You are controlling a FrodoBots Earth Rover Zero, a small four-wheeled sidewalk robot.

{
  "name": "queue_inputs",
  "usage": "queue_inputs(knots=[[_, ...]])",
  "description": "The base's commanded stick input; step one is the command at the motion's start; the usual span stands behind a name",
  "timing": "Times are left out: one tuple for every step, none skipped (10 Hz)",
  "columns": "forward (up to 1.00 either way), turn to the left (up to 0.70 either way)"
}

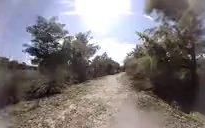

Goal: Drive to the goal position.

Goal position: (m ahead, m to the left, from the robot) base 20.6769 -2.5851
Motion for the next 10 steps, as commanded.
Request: queue_inputs(knots=[[0.7,-0.27],[0.7,-0.08],[0.7,0.0],[0.7,0.0],[0.7,0.0],[0.7,0.0],[0.7,0.0],[0.7,0.0],[0.7,0.0],[0.7,0.0]])
